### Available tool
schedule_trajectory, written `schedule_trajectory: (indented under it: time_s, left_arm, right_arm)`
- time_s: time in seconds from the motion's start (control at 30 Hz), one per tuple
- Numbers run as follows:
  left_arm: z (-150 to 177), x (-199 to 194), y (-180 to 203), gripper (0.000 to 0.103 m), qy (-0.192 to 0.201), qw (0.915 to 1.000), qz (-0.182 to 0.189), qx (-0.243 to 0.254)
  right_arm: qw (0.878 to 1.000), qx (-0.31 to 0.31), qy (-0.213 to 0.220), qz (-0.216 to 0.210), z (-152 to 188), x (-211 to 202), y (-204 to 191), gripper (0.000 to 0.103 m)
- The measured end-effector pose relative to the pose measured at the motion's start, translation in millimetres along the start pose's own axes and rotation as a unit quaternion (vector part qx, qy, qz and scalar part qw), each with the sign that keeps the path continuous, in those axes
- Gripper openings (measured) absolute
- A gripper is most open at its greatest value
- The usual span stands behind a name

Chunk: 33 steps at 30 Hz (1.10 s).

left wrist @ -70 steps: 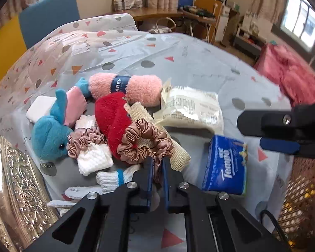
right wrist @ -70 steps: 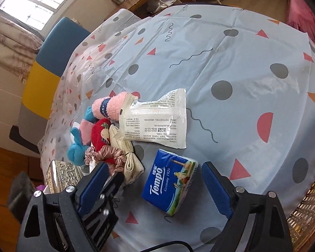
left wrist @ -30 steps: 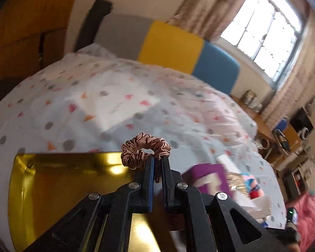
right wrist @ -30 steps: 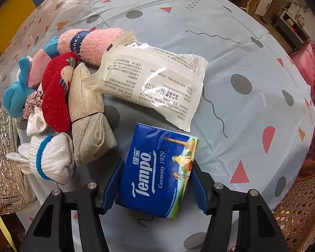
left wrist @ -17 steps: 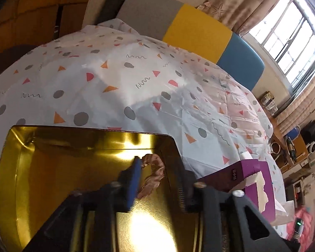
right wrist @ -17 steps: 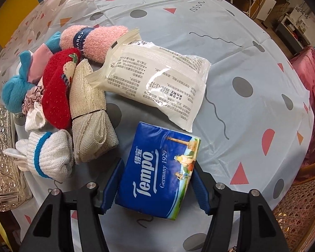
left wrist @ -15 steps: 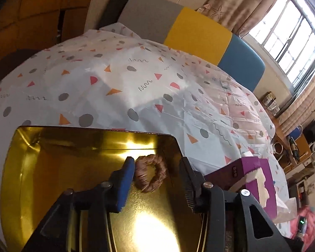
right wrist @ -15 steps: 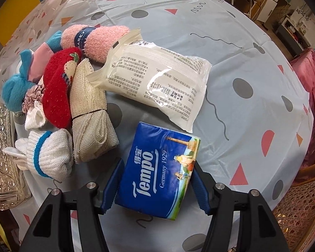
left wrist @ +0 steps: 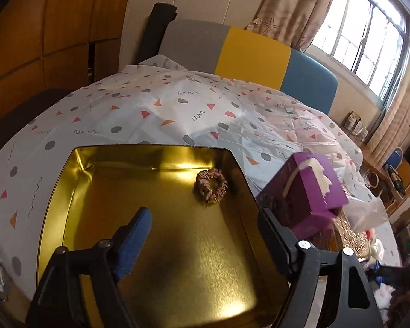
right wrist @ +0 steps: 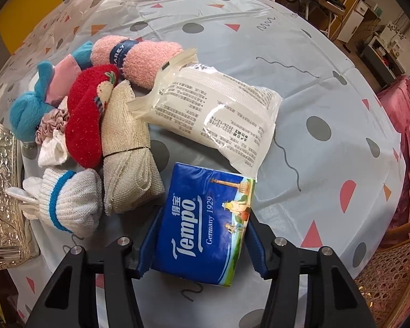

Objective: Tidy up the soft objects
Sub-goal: 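Carry the brown scrunchie into the gold tray and open the left gripper, then carry the blue Tempo pack to the gold tray and release it beside the scrunchie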

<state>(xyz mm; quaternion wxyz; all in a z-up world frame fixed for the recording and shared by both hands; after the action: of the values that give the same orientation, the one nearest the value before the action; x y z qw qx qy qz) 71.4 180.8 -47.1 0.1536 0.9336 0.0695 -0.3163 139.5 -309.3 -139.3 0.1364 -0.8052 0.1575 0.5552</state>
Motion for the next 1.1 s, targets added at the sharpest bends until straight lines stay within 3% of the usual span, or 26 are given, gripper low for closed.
schedule_trajectory:
  time_s: [0.27, 0.5, 0.73, 0.87, 1.1]
  left_arm:
    - [16, -12, 4, 0.082, -0.013, 0.9999, -0.011, 0.002]
    - [21, -21, 3, 0.085, -0.003, 0.9997, -0.022, 0.009]
    - [24, -28, -2, 0.085, -0.002, 0.9994, -0.032, 0.012]
    - [24, -33, -11, 0.085, 0.003, 0.9992, -0.040, 0.000]
    - [22, -43, -30, 0.086, 0.010, 0.9982, -0.055, -0.023]
  right_arm:
    - [0.996, 0.020, 0.084, -0.030, -2, -39, 5, 0.057]
    - [0.989, 0.001, 0.143, -0.046, -13, -64, -7, 0.057]
    - [0.973, -0.078, 0.196, -0.095, -39, -112, -80, 0.057]
    - [0.951, -0.147, 0.228, -0.149, -39, -151, -147, 0.057]
    - [0.879, -0.316, 0.244, -0.262, 18, -217, -279, 0.057]
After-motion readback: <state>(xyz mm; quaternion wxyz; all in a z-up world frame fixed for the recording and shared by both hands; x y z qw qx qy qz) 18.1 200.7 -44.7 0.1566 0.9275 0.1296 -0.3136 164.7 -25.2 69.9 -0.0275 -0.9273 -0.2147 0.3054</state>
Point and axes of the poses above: each gripper's, at about its wrist camera, not at the fingertips, and x roughly the way its jaws point, y to its right, z to its underside, the point moved 1 cm from there along x, roughly the way its jaws point, and after that the axes turned 4 degrees about y, right-handed, at the moved point
